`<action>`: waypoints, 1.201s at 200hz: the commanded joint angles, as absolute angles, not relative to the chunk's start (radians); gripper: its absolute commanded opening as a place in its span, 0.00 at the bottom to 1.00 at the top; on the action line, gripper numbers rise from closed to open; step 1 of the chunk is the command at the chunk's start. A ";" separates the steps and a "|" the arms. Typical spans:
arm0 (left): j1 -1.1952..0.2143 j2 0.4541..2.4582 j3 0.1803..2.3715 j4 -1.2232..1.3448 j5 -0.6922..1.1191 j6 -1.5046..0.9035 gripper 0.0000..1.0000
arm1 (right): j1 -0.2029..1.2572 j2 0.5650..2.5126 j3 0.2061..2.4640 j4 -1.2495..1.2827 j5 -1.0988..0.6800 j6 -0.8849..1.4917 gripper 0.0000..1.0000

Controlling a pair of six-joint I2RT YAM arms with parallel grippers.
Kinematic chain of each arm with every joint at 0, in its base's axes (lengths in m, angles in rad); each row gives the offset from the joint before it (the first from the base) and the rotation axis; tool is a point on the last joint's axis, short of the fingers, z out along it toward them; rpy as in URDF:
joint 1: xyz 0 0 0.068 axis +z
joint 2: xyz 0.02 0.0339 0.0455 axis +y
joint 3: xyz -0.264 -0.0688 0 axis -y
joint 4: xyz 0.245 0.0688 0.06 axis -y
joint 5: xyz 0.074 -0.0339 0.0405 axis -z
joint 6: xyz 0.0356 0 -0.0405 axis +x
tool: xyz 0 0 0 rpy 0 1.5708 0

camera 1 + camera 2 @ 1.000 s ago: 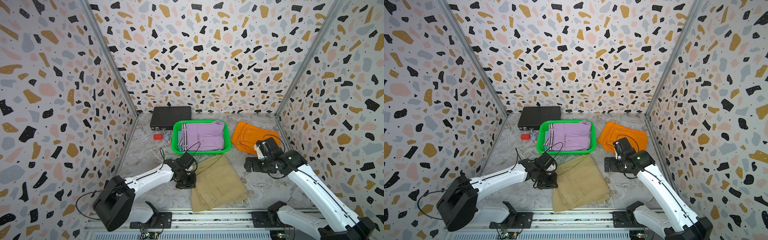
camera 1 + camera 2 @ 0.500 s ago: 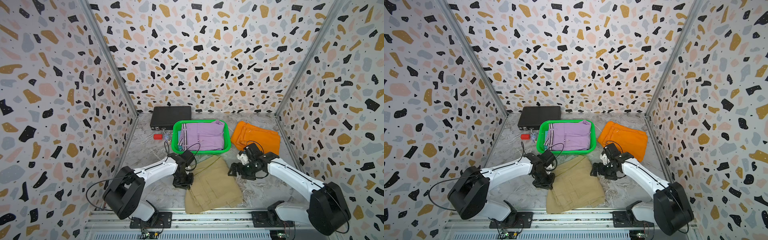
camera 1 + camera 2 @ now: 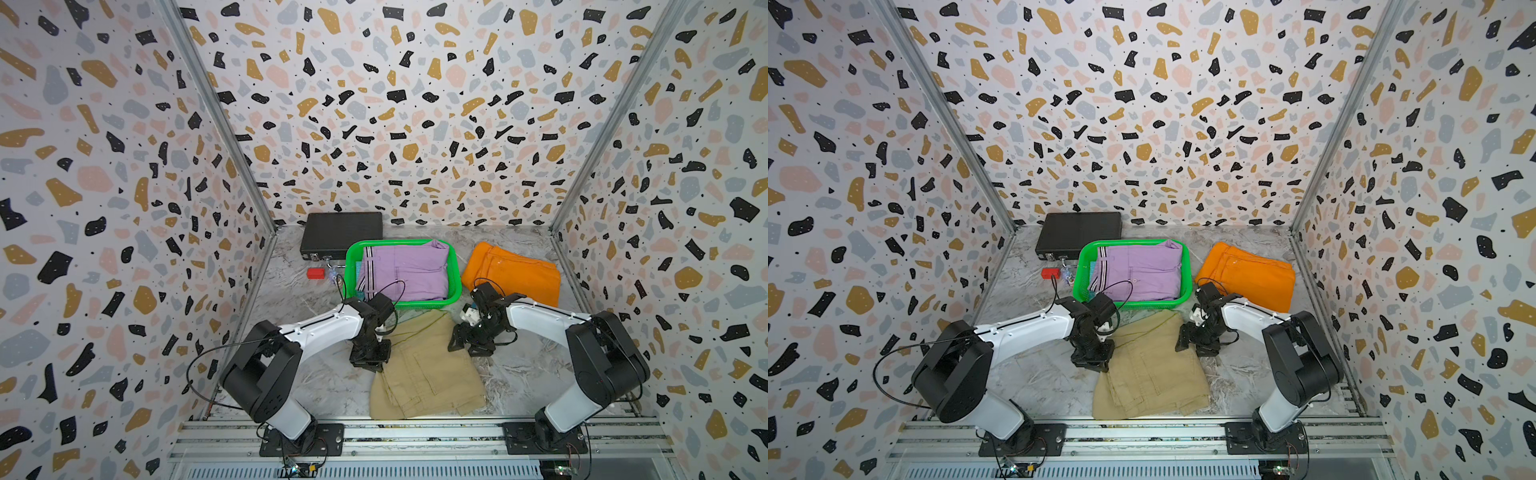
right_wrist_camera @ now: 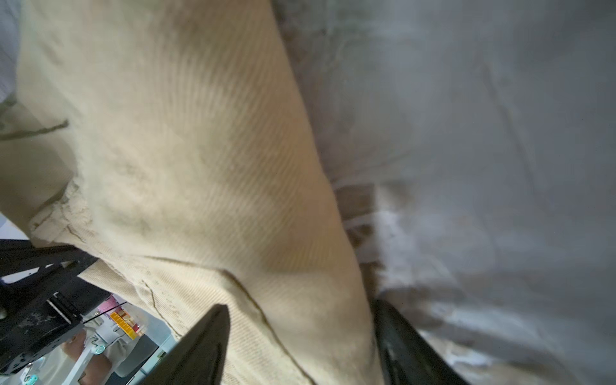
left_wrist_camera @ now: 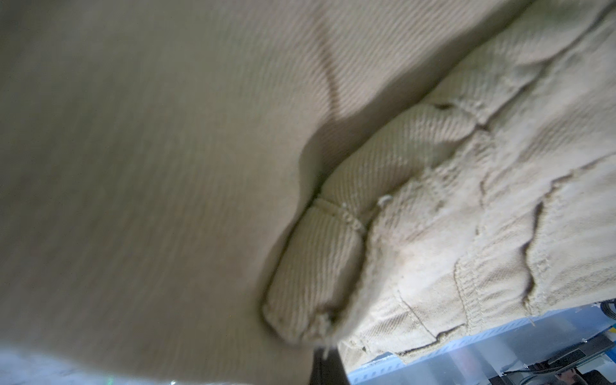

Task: Put the folded long pants in the basket
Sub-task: Move the long pant to the center of the board, then pick up the long pant at the center of the board.

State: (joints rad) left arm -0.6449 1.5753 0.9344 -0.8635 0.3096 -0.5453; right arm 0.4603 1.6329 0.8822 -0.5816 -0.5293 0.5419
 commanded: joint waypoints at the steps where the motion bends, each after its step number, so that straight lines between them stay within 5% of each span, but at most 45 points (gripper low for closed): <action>1: -0.640 1.580 0.970 -0.880 0.296 -0.535 0.00 | 0.459 1.645 0.893 -0.609 -0.532 0.502 0.53; 36: -0.640 1.552 0.972 -0.887 0.301 -0.553 0.00 | 0.459 1.562 0.900 -0.665 -0.494 0.489 0.00; 152: -0.640 1.251 1.091 -1.097 0.310 -0.596 0.00 | 0.460 1.164 1.070 -1.038 -0.454 0.515 0.00; 240: -0.566 1.285 1.453 -1.261 0.306 -0.498 0.00 | 0.459 1.225 1.433 -1.141 -0.467 0.499 0.00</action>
